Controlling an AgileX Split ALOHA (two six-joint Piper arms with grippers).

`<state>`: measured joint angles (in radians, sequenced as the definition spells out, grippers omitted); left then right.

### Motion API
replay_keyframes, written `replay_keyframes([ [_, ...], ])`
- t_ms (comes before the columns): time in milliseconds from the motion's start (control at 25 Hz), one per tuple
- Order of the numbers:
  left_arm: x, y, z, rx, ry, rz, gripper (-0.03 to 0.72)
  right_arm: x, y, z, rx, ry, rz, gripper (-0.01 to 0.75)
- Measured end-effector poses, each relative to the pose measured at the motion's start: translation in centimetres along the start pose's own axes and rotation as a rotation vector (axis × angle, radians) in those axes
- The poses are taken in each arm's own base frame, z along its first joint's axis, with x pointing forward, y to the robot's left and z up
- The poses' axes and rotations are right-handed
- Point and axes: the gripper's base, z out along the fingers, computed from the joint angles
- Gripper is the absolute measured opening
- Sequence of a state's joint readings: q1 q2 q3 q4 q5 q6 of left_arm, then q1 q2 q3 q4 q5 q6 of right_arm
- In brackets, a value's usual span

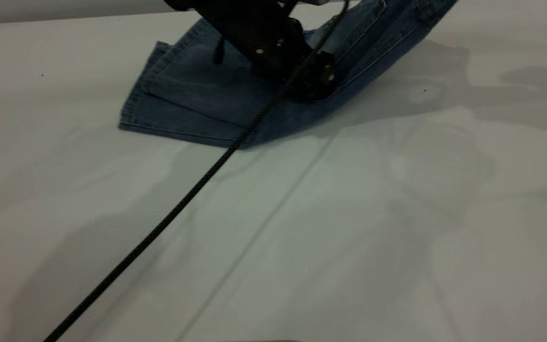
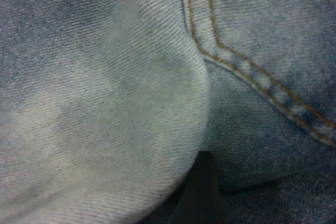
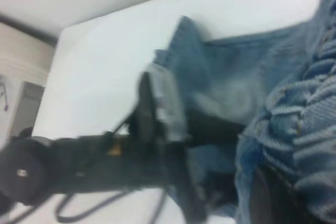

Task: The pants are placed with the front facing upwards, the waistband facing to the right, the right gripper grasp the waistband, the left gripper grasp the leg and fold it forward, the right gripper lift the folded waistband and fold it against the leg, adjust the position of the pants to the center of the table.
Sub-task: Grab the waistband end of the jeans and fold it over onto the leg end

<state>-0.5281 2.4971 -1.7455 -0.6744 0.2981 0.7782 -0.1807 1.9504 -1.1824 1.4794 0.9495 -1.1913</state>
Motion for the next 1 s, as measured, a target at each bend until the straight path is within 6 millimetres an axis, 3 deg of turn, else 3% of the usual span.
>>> replay_keyframes([
  [160, -0.1, -2.1, 0.3, 0.042, 0.014, 0.022, 0.586, 0.3, 1.6, 0.9, -0.027, 0.023, -0.019, 0.069],
  [320, -0.3, -2.3, -0.9, 0.121, 0.092, -0.014, 0.586, 0.7, 2.3, 1.7, -0.041, 0.048, -0.027, 0.069],
  [440, -1.2, -0.2, -3.5, 0.112, 0.14, -0.034, 0.586, 0.7, 2.3, 1.7, -0.041, 0.052, -0.026, 0.069],
  [680, -1.6, 6.8, -9.7, -0.019, 0.249, -0.102, 0.586, 1.0, 2.8, 2.2, -0.048, 0.069, -0.037, 0.069],
  [840, -0.4, 9.8, -10.6, -0.1, 0.303, -0.135, 0.586, 1.8, 4.2, 3.7, -0.064, 0.104, -0.063, 0.069],
  [1000, 0.3, 10.5, -9.9, -0.122, 0.312, -0.135, 0.586, 2.9, 6.0, 5.6, -0.073, 0.137, -0.093, 0.069],
])
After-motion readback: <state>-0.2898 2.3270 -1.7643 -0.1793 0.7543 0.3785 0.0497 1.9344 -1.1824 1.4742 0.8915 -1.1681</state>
